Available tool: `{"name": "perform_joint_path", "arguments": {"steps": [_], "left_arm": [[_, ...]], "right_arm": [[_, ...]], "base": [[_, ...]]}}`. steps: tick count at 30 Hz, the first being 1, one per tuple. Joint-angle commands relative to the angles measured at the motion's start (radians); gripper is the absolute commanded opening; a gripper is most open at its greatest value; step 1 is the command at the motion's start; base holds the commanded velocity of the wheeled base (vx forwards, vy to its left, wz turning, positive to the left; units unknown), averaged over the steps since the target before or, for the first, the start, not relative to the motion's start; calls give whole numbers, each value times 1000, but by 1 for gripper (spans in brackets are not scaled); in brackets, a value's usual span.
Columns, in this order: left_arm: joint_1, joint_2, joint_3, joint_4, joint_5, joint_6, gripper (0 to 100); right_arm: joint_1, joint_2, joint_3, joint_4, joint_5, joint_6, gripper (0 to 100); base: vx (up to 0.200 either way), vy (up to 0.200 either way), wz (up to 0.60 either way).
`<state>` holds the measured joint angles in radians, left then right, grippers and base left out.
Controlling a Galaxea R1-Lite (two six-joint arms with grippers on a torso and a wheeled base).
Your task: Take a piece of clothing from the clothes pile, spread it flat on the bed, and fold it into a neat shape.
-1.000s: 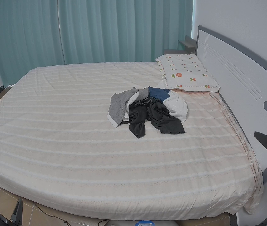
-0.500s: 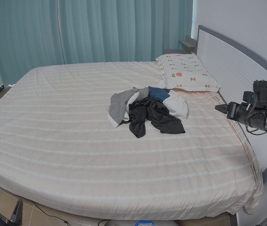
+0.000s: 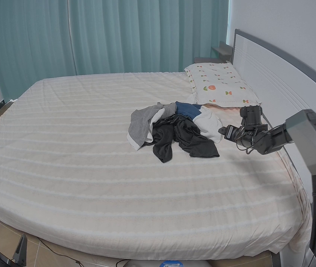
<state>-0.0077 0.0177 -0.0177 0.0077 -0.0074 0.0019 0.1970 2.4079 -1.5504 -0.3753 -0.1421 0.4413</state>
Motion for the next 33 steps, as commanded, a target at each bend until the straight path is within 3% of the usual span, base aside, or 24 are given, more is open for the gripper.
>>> {"name": "perform_joint_path", "arguments": {"steps": [1,12,29,30,33], "left_arm": [[0,-8,15,0,0,1,100],[0,-8,15,0,0,1,100],[2,-8,15,0,0,1,100],[0,-8,15,0,0,1,100],[0,-8,15,0,0,1,100]], "right_arm": [[30,366,-319,78,-50,77,100],[53,474,-450,139,-59,131,100],[53,496,-450,6,-60,163,100],[53,499,-450,4,-60,166,0],[47,499,-450,-1,-59,180,0]], "base": [[0,0,0],[0,0,0],[0,0,0],[0,0,0],[0,0,0]]}}
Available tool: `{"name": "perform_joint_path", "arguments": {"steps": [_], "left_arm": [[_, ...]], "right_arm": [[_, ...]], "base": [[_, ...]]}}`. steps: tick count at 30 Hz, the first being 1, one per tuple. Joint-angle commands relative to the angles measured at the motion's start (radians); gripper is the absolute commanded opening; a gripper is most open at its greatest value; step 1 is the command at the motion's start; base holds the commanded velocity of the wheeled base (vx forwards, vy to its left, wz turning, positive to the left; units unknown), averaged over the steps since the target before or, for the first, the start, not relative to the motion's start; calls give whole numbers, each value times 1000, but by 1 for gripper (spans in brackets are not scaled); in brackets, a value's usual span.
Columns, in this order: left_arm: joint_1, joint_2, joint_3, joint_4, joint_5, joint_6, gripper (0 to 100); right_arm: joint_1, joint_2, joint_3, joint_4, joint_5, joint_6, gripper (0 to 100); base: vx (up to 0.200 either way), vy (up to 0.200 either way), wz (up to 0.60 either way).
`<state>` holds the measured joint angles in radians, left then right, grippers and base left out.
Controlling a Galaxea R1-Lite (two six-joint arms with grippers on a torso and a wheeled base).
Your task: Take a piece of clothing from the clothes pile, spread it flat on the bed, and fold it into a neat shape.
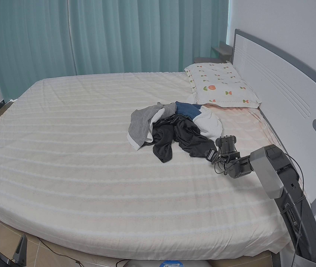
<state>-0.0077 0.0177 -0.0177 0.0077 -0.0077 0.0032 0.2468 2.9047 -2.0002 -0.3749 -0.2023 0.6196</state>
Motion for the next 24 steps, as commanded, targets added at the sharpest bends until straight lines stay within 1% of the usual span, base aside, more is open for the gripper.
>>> {"name": "perform_joint_path", "arguments": {"steps": [1,8,15,17,18,22,24], "left_arm": [[2,-8,15,0,0,0,100],[0,-8,15,0,0,0,100],[0,-8,15,0,0,0,100],[0,-8,15,0,0,0,100],[0,-8,15,0,0,0,100],[0,-8,15,0,0,0,100],[0,-8,15,0,0,0,100]], "right_arm": [[-4,2,0,-10,8,11,0],[-6,14,0,-53,8,29,0],[-4,-27,1,-1,0,60,0],[-4,-45,28,5,0,66,0],[-4,-82,87,2,6,71,0],[-3,-182,235,-6,20,69,0],[-3,-229,316,-6,46,63,0]], "base": [[0,0,0],[0,0,0],[0,0,0],[0,0,0],[0,0,0],[0,0,0],[0,0,0]]}}
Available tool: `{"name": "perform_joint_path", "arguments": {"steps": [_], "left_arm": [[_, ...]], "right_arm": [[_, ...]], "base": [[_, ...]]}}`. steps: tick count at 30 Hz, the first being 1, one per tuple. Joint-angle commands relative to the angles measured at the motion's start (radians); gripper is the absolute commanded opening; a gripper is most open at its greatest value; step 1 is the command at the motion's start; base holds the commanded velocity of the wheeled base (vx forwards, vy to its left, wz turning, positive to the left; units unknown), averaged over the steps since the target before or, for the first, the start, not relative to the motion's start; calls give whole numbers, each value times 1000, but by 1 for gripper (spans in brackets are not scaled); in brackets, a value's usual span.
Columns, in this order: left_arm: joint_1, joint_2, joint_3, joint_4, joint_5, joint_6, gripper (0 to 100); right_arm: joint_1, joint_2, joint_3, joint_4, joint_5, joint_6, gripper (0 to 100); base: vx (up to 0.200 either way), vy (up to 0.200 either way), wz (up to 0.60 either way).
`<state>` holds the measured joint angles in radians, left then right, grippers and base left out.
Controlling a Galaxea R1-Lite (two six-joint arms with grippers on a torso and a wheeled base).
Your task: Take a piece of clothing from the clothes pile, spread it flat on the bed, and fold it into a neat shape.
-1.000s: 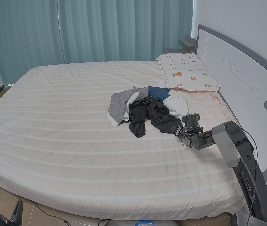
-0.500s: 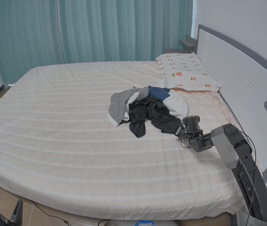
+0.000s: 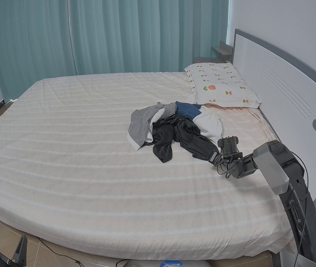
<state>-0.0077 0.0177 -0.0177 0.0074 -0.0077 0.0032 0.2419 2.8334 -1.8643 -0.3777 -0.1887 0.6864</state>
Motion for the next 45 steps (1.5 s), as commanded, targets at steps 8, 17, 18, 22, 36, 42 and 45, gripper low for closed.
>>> {"name": "perform_joint_path", "arguments": {"steps": [8,17,18,22,36,42,45], "left_arm": [[0,-8,15,0,0,0,100],[0,-8,15,0,0,0,100],[2,-8,15,0,0,0,100],[0,-8,15,0,0,0,100],[0,-8,15,0,2,-2,100],[0,-8,15,0,2,0,100],[0,-8,15,0,2,0,100]], "right_arm": [[2,-351,547,-104,132,-42,0],[-1,-512,938,-251,275,-257,0],[-1,-509,955,-262,276,-278,0],[7,-509,1024,-276,288,-318,0],[-24,-471,904,-340,339,-197,100],[-30,-350,781,-334,325,-186,100],[-26,-318,729,-323,319,-189,100]], "base": [[0,0,0],[0,0,0],[0,0,0],[0,0,0],[0,0,0],[0,0,0],[0,0,0]]}}
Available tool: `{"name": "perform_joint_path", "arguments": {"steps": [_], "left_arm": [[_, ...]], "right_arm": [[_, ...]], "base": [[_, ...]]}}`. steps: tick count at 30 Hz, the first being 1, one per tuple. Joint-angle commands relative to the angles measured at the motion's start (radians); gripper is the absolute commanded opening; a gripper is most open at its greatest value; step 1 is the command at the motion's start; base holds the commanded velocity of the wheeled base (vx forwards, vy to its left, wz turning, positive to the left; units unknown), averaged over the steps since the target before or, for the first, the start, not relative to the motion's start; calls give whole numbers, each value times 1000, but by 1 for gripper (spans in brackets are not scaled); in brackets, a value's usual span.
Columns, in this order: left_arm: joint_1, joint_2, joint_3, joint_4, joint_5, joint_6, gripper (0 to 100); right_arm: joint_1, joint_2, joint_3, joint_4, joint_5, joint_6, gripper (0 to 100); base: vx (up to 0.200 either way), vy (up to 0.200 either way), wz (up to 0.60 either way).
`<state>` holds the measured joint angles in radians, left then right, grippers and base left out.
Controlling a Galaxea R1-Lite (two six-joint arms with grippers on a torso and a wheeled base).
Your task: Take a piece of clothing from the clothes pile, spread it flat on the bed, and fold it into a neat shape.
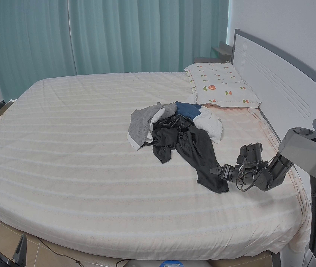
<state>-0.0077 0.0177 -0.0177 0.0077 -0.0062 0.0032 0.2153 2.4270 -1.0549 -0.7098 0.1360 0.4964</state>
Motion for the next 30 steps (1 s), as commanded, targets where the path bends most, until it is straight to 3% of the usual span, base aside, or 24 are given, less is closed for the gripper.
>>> {"name": "perform_joint_path", "arguments": {"steps": [1,12,13,21,26,30], "left_arm": [[0,-8,15,0,0,0,100],[0,-8,15,0,0,0,100],[0,-8,15,0,0,0,100],[2,-8,15,0,0,-2,100],[0,-8,15,0,0,-2,100],[2,-10,15,-2,-9,21,100]], "right_arm": [[1,92,-88,15,-6,1,100],[7,144,-200,128,-3,-13,100],[9,159,-214,131,-9,-24,0],[-5,116,-189,128,4,5,0],[-13,-31,-54,116,123,77,0],[-1,-131,84,4,136,126,0]], "base": [[0,0,0],[0,0,0],[0,0,0],[0,0,0],[0,0,0],[0,0,0]]}}
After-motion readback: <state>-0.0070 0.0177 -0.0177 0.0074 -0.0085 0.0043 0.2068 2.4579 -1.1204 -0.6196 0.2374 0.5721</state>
